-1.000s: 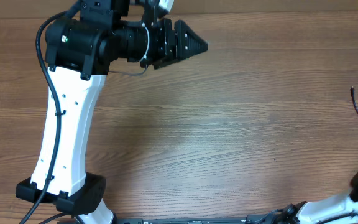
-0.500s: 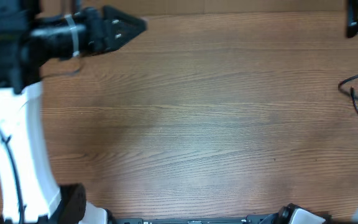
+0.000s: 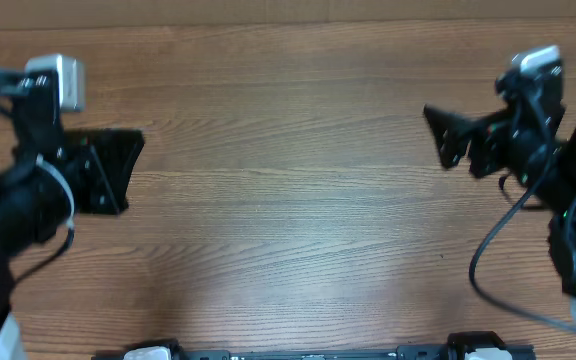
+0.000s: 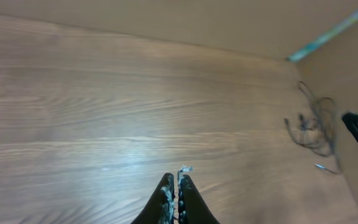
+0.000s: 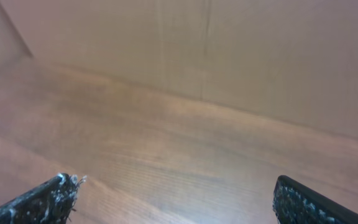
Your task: Untangle cables
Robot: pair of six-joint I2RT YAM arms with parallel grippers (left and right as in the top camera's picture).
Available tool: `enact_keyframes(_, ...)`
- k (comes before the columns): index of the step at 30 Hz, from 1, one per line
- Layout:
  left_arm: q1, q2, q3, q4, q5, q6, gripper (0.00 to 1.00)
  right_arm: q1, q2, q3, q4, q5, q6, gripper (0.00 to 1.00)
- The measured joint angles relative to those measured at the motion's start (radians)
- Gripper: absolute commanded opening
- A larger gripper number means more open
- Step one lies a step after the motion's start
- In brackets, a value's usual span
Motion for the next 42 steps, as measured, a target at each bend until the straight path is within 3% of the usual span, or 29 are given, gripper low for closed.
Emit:
enact_keyframes(6,0.0,-0.17,-0.236,0.095,-0.056,-0.013,0.05,0.112,-0.092,-0.073,-0.042,0.092,0.021,1.0)
enact_keyframes(12,0.0,-0.375,-0.611,0.28,-0.075,-0.048,0.08,0.127,-0.175,-0.117,-0.049,0.201,0.045,1.0)
enact_keyframes(16,0.0,-0.482,-0.867,0.51,-0.106,-0.071,0.15,0.127,-0.206,-0.198,0.122,0.389,0.046,1.0)
enact_keyframes(20,0.0,-0.496,-1.057,0.687,-0.146,-0.082,0.16,0.127,-0.182,-0.315,0.251,0.519,0.054,1.0)
enact_keyframes(27,0.0,-0.423,-1.2,0.707,-0.147,-0.082,0.22,0.127,-0.107,-0.391,0.294,0.584,0.092,1.0)
enact_keyframes(29,0.0,-0.426,-1.202,0.749,-0.129,-0.082,0.29,0.127,-0.099,-0.39,0.31,0.587,0.097,1.0)
enact_keyframes(31,0.0,-0.43,-1.202,0.785,-0.097,-0.086,0.65,0.127,-0.082,-0.39,0.304,0.592,0.1,1.0)
enact_keyframes(32,0.0,-0.431,-1.202,0.803,-0.071,-0.085,0.91,0.127,-0.068,-0.39,0.296,0.594,0.102,1.0)
enact_keyframes(33,0.0,-0.432,-1.202,0.818,-0.044,-0.086,0.96,0.127,-0.053,-0.39,0.29,0.595,0.104,1.0)
enact_keyframes(34,0.0,-0.432,-1.202,0.83,-0.014,-0.087,1.0,0.127,-0.034,-0.39,0.285,0.595,0.105,1.0)
enact_keyframes(42,0.0,-0.433,-1.202,0.933,0.323,-0.095,0.99,0.127,0.107,-0.39,0.278,0.599,0.106,1.0)
